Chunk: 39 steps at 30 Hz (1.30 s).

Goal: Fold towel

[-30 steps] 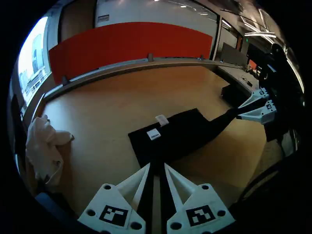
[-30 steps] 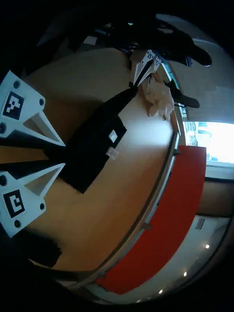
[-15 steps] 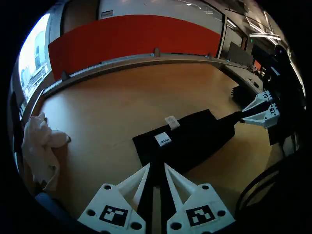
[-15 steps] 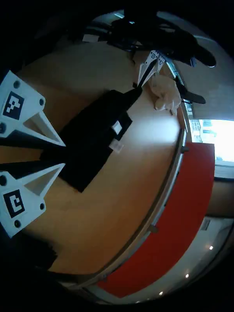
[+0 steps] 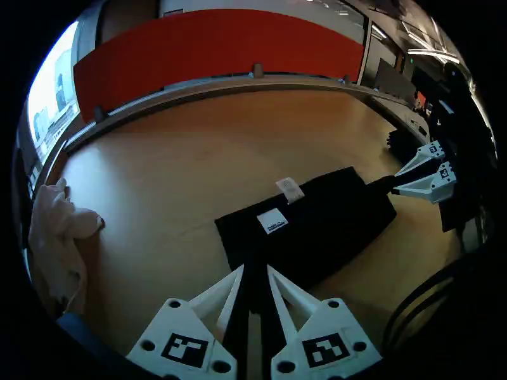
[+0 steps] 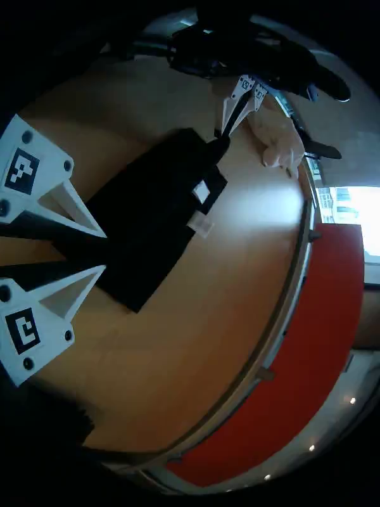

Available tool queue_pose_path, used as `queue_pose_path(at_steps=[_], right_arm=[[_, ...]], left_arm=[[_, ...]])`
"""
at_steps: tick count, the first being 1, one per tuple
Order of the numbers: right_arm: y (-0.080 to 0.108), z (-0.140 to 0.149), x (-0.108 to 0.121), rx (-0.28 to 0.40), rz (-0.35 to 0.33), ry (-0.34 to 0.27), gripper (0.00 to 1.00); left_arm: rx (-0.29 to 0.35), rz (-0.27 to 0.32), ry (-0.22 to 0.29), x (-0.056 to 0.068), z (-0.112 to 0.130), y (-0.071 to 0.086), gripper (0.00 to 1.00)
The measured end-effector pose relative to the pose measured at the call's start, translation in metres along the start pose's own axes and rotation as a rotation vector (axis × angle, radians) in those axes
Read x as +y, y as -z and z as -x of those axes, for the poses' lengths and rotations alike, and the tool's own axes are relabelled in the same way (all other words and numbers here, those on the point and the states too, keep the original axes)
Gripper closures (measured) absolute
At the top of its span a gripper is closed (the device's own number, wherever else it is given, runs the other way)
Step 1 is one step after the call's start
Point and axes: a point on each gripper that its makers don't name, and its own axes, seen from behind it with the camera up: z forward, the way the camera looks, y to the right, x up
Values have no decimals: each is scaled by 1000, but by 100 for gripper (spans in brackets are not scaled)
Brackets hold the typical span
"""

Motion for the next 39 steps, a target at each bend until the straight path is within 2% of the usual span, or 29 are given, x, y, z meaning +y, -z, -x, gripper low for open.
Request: queue_pose_path(at_steps=[8, 13, 15, 19, 21, 27, 31, 35, 39], right_arm=[[-25, 10, 8, -23, 12, -39, 84], [-34, 13, 12, -33, 23, -44, 82], [-37, 13, 14, -36, 29, -43, 79], [-40, 14, 20, -41, 48, -50, 63], [-41, 14, 23, -40, 56, -57, 54], [-43, 12, 28, -40, 65, -65, 39], [-44, 10, 34, -37, 82, -64, 35], [-44, 5, 43, -31, 96, -66, 34], [-45, -1, 47, -21, 104, -66, 31]], left_arm=[[-19, -12, 3, -5, 6, -24, 90], [-23, -29, -3, -10, 6, -33, 87], [-23, -36, -7, -12, 6, -35, 82], [-29, -63, -12, -18, 7, -39, 74], [-35, -77, -17, -22, 8, -40, 72], [-37, -90, -35, -26, 7, -43, 66], [-35, -101, -39, -30, 4, -44, 66], [-32, -111, -43, -34, 0, -45, 59], [-28, -123, -51, -40, -6, -45, 56]])
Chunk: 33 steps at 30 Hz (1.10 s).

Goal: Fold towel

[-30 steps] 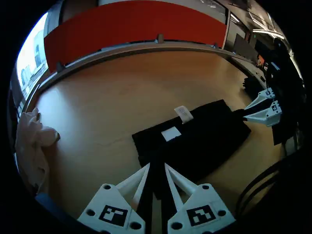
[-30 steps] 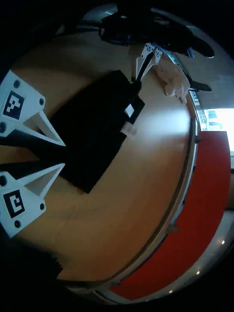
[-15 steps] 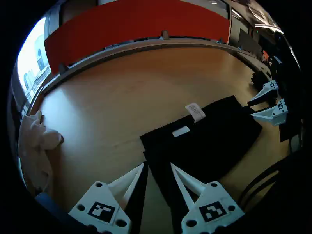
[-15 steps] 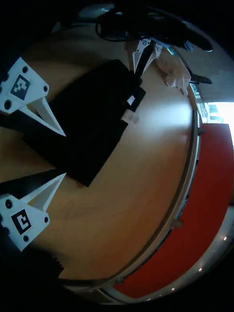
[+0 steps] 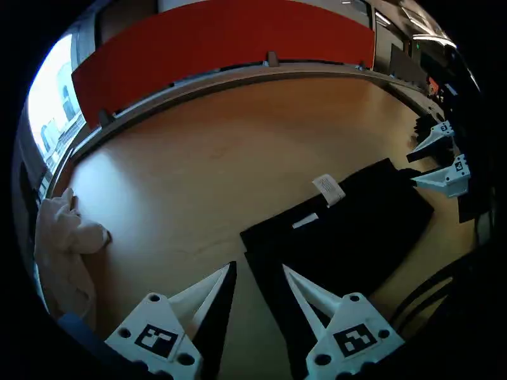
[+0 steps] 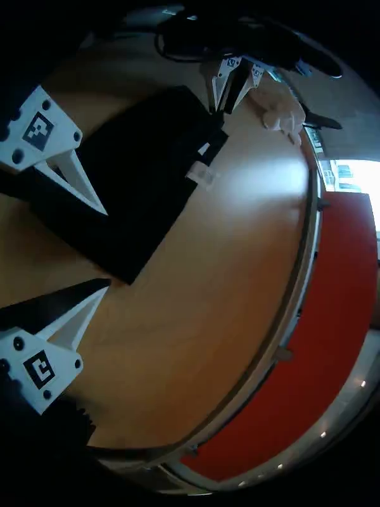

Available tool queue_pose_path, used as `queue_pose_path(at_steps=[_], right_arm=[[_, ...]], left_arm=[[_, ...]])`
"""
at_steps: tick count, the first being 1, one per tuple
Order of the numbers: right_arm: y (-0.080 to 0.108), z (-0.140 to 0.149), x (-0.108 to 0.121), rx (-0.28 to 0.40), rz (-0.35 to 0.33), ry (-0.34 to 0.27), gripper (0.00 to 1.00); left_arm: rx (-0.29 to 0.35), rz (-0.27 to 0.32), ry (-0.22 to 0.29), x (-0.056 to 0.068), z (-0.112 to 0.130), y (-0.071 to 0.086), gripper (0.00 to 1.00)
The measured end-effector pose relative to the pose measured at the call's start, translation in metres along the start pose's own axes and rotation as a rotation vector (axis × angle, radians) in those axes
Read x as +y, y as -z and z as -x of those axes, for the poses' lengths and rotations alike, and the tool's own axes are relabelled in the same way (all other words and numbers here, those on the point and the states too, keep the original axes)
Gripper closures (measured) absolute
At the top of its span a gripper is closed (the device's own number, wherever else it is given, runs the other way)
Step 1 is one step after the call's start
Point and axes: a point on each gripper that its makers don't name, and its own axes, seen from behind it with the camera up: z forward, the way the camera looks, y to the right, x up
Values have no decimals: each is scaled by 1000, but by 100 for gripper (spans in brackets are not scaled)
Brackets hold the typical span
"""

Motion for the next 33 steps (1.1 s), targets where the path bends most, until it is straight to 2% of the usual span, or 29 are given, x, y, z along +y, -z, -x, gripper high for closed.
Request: queue_pose_path(at_steps=[4, 6, 8, 10, 12, 14, 24, 33], right_arm=[[0, -8, 12, 13, 35, -1, 31], [1, -11, 18, 18, 51, -3, 31], [2, -12, 20, 23, 50, -1, 31], [4, -13, 20, 28, 51, 1, 30], [6, -13, 20, 33, 54, 3, 20], [8, -13, 19, 37, 51, 1, 14], [20, -6, 14, 50, 49, -24, 14], [37, 9, 1, 55, 35, -35, 14]], left_arm=[[7, -9, 1, -4, -7, 1, 37], [9, -8, 4, -4, -9, 1, 35], [10, -5, 9, -4, -10, 2, 26], [11, -3, 12, -4, -11, 2, 22], [12, -4, 13, -5, -11, 3, 18], [12, -4, 13, -5, -10, 4, 4], [14, 11, 33, 1, -6, 15, 4], [9, 12, 46, 5, 11, 32, 4]])
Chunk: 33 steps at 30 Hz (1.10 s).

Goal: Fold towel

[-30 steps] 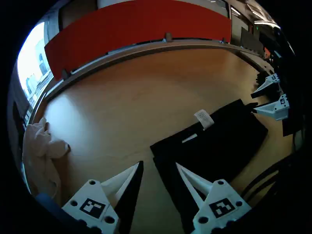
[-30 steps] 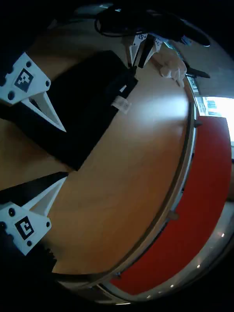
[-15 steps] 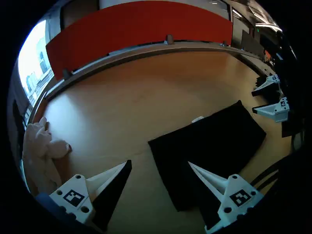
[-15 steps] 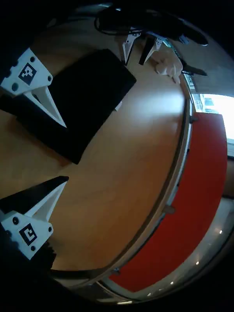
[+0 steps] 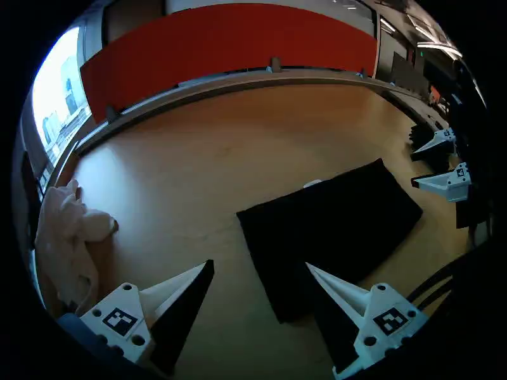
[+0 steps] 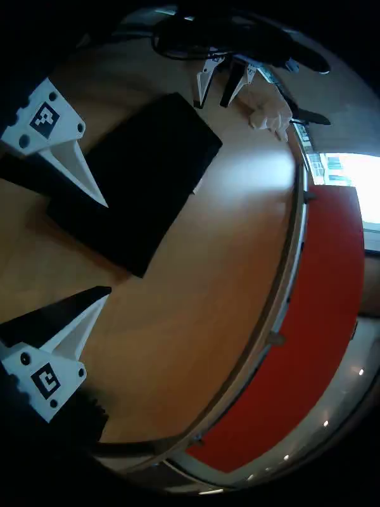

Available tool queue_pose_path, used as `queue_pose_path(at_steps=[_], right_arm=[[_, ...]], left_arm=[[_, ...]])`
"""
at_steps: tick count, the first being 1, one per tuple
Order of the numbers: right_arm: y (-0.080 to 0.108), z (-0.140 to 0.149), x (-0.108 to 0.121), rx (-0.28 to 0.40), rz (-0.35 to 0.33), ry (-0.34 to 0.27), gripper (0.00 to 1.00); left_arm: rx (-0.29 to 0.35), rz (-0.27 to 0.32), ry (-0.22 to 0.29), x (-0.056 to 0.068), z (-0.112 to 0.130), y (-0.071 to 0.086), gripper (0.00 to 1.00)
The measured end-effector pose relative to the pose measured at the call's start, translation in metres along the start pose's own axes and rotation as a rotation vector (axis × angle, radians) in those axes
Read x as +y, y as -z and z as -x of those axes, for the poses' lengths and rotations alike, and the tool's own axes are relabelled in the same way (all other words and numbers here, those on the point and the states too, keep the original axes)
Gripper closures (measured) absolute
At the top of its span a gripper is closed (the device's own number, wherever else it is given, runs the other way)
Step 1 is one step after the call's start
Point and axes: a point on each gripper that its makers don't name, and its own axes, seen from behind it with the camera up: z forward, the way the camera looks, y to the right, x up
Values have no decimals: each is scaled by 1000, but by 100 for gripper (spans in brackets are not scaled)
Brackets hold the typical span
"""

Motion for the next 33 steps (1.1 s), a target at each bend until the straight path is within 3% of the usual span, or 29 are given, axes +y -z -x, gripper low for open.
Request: queue_pose_path(at_steps=[12, 21, 27, 33], right_arm=[[24, 27, -15, -3, -7, -25, 14], [30, 39, -21, -9, -21, -40, 14], [28, 41, -24, -12, -46, -20, 14], [25, 45, -30, -25, -88, 25, 14]], left_arm=[[-27, -14, 63, -2, 41, 24, 4], [-26, -21, 94, -1, 52, 33, 4], [-22, -49, 109, -5, 59, 43, 4], [-19, -90, 158, -15, 73, 62, 4]])
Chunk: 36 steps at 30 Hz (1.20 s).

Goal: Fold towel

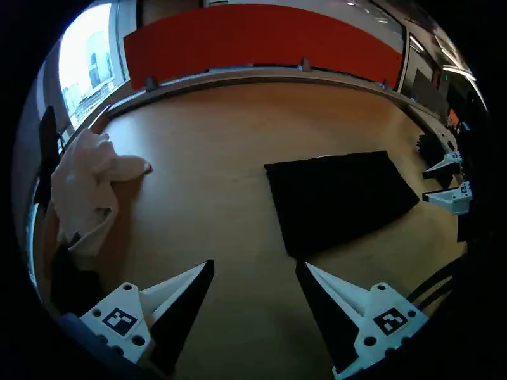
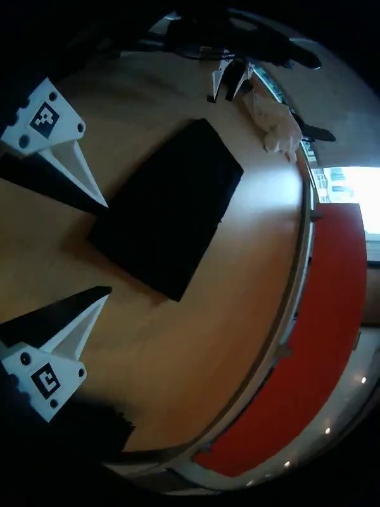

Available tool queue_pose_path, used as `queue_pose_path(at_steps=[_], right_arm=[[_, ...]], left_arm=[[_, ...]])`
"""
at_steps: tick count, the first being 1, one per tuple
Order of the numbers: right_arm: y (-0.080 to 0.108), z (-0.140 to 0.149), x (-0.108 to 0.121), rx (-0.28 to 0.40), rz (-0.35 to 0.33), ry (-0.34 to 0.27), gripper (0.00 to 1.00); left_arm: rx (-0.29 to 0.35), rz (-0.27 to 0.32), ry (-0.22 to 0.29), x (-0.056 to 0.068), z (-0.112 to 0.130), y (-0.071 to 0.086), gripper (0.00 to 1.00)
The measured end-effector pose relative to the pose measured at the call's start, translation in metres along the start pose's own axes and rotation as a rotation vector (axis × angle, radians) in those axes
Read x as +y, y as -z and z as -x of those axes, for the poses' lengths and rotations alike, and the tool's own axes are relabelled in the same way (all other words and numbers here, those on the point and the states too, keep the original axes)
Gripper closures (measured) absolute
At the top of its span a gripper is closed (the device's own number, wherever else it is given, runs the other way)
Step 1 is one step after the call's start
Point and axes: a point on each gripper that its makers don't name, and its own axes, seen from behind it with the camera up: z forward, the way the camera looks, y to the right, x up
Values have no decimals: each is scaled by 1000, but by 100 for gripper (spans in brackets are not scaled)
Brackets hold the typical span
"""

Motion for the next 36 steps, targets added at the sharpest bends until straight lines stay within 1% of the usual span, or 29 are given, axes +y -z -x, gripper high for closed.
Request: queue_pose_path(at_steps=[4, 6, 10, 12, 16, 18, 26, 29, 33, 36], right_arm=[[-3, 5, -4, -19, -32, 32, 15], [-5, 8, -5, -28, -49, 49, 16], [-8, 14, -5, -49, -71, 87, 23], [-10, 17, -4, -62, -78, 106, 29], [-12, 21, -5, -82, -94, 126, 38], [-13, 22, -7, -90, -109, 131, 40], [-17, 24, -10, -106, -133, 144, 40], [-20, 26, -11, -115, -144, 151, 49], [-24, 28, -12, -124, -158, 154, 68], [-25, 28, -10, -123, -158, 149, 78]], left_arm=[[1, -32, 40, -11, 9, 12, 4], [2, -46, 60, -17, 13, 19, 4], [2, -72, 88, -27, 21, 29, 4], [1, -83, 99, -31, 25, 33, 4], [0, -95, 113, -36, 29, 38, 4], [0, -100, 117, -37, 31, 40, 4], [-4, -105, 126, -39, 35, 43, 4], [-5, -107, 127, -39, 36, 44, 4], [-8, -109, 128, -41, 39, 47, 4], [-11, -114, 129, -43, 41, 48, 4]])
